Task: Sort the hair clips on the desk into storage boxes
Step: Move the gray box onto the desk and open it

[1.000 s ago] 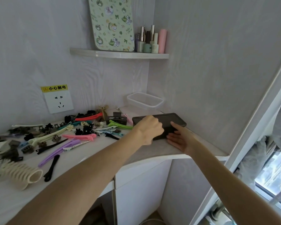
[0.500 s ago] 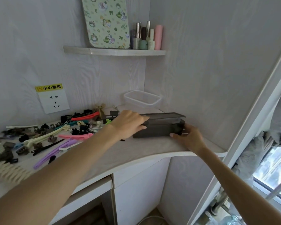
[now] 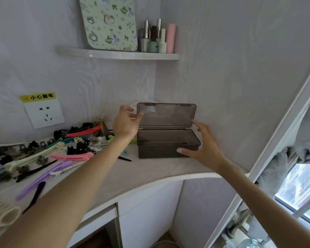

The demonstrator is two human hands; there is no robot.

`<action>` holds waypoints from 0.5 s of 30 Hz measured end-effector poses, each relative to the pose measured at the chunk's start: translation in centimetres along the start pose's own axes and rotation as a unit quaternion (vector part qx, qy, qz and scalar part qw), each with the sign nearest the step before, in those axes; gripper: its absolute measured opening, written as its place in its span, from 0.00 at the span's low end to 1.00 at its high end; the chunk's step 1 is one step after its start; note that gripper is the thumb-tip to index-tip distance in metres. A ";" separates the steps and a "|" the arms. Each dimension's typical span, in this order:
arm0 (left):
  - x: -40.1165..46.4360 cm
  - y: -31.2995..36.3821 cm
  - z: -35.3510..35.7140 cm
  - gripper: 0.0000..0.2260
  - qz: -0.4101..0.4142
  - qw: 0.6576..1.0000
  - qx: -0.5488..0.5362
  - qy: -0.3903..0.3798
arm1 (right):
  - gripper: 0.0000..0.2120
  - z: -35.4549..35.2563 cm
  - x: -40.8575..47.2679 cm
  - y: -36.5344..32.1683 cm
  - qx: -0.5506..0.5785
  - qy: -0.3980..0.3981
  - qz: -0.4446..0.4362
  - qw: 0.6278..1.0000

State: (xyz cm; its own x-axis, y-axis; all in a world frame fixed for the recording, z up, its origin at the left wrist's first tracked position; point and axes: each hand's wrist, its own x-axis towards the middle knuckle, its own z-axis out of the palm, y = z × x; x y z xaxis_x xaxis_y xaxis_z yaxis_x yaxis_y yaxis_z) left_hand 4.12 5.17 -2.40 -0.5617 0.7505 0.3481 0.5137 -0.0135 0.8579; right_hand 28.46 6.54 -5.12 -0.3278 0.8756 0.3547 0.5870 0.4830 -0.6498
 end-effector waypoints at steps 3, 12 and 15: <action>-0.4 -1.6 0.2 0.14 0.048 0.991 0.012 -0.123 | 0.46 0.4 1.7 -0.9 -0.120 -0.072 -0.053 0.989; 0.1 -2.2 -0.9 0.24 0.044 0.943 -0.011 -0.329 | 0.60 0.4 5.7 -2.1 -0.304 -0.313 0.064 0.897; 1.0 -1.8 -1.1 0.25 0.021 0.933 0.050 -0.355 | 0.60 0.2 6.8 -3.7 -0.322 -0.349 0.096 0.875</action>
State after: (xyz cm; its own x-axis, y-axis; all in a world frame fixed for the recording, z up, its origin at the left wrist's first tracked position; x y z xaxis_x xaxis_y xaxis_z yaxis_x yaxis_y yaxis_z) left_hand 1.97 5.20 -3.15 0.0133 0.9998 0.0120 0.6029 -0.0176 0.7976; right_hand 23.95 10.72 -0.45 -0.4181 0.8327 -0.3630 0.9023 0.4269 -0.0601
